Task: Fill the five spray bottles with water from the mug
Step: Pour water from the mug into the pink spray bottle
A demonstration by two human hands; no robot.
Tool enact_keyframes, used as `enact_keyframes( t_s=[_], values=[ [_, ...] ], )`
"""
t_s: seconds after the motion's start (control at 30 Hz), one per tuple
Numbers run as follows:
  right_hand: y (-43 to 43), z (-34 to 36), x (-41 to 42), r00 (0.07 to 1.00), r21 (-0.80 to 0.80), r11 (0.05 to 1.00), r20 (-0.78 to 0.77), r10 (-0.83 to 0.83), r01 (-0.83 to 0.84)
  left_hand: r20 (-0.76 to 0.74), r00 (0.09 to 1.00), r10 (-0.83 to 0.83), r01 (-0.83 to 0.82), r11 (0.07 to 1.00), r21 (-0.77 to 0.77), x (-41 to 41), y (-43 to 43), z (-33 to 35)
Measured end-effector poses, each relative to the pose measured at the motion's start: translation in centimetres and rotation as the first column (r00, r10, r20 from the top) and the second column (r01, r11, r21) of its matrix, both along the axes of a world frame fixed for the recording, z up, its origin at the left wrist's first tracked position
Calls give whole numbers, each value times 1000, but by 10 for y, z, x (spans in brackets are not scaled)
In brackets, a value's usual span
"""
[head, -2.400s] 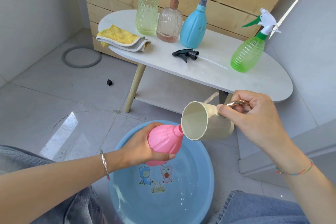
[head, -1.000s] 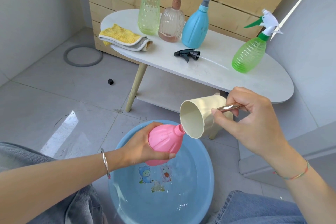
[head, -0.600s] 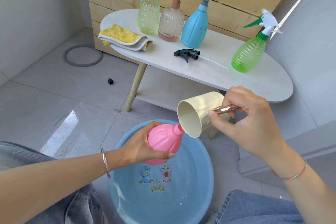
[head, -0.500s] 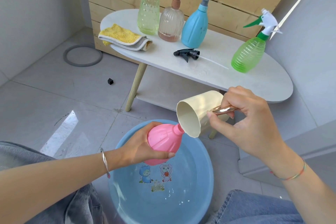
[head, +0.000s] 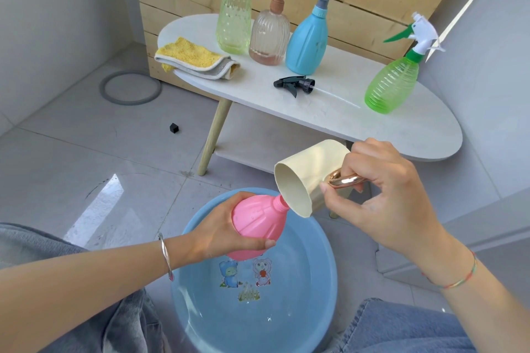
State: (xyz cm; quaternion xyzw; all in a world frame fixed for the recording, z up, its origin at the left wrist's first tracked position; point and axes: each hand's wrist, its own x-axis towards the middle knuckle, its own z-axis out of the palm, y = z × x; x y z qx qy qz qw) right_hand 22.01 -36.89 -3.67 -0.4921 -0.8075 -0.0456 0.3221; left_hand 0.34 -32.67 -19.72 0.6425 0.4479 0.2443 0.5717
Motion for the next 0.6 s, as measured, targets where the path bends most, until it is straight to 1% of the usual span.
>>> enact_keyframes(
  t_s=[0.17,0.27,0.33,0.37,0.4,0.43,0.5,0.53,0.57,0.6],
  values=[
    [-2,0,-1,1000,10,1000,1,17,-17,6,1000,7,-7,1000,-2,0,0,1],
    [-1,0,-3,1000,-1,1000,-6,-2,2,13,1000,18,-18,1000,-17,0,0,1],
    [0,0,1,996,-48,998,-78,-39,35,17,999,33,-32,999,-28,0,1,1],
    [1,1,4,985,-91,994,-154,-75,61,23,999,42,-42,998,-37,0,1,1],
    [5,0,10,960,-143,986,-251,-124,90,32,998,53,-52,998,-46,0,2,2],
    [9,-2,17,916,-212,970,-355,-187,116,43,997,65,-63,997,-55,0,3,3],
    [22,-13,37,789,-378,917,-521,-324,127,57,995,85,-81,995,-61,0,4,5],
    [28,-21,48,728,-456,883,-567,-385,112,57,994,92,-89,994,-60,-1,5,6],
    [32,-30,56,687,-519,850,-584,-433,94,59,993,100,-97,994,-60,-1,5,6],
    [35,-40,62,677,-571,816,-566,-472,91,65,992,111,-107,992,-61,-2,6,7]
  ],
)
